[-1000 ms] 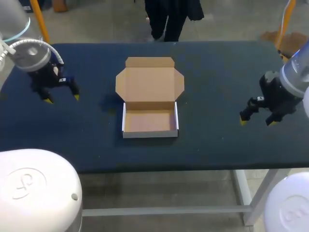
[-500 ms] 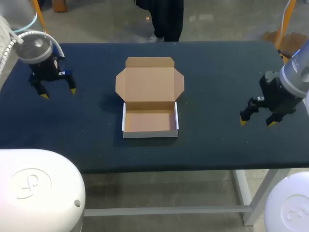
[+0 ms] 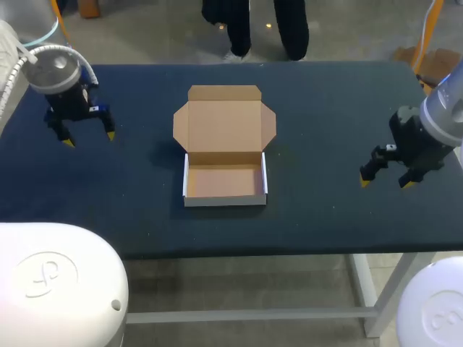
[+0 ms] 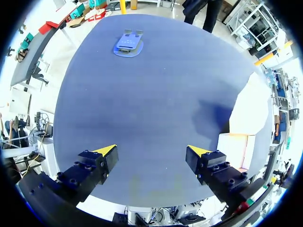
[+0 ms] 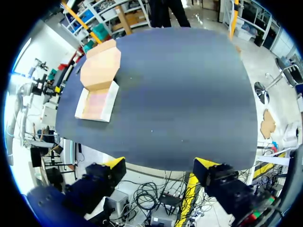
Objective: Assemble the packaging by folding the flat box into shape, placing the metal phone stand inside, and closing the box properly
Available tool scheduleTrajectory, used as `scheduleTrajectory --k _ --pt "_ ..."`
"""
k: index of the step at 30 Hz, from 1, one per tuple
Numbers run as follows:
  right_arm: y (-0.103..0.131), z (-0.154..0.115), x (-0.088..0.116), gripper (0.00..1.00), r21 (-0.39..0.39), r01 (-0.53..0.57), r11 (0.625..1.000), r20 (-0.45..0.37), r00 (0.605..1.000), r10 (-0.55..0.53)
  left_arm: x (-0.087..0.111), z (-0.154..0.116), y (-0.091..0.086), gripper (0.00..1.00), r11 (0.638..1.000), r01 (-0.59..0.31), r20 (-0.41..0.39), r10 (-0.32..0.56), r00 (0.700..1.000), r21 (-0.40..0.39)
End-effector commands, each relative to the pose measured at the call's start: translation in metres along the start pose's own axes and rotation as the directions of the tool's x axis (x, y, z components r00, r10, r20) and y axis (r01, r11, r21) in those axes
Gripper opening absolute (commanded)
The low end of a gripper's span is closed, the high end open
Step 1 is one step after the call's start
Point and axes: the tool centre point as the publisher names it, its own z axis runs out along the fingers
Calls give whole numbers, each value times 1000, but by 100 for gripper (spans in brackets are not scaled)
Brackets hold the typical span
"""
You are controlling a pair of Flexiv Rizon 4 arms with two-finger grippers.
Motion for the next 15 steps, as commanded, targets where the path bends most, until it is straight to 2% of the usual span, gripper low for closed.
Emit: scheduleTrajectory --k 1,7,15 --pt "0 -2 0 100 4 0 1000 2 1000 0 6 5 -6 100 1000 3 19 -3 1000 -4" --pt "0 -2 0 100 4 0 1000 2 1000 0 5 17 -20 100 1000 12 14 -12 1000 -14" --pt "0 -2 0 100 4 0 1000 2 1000 0 -15 27 -35 100 1000 -1 -1 1 1000 -9"
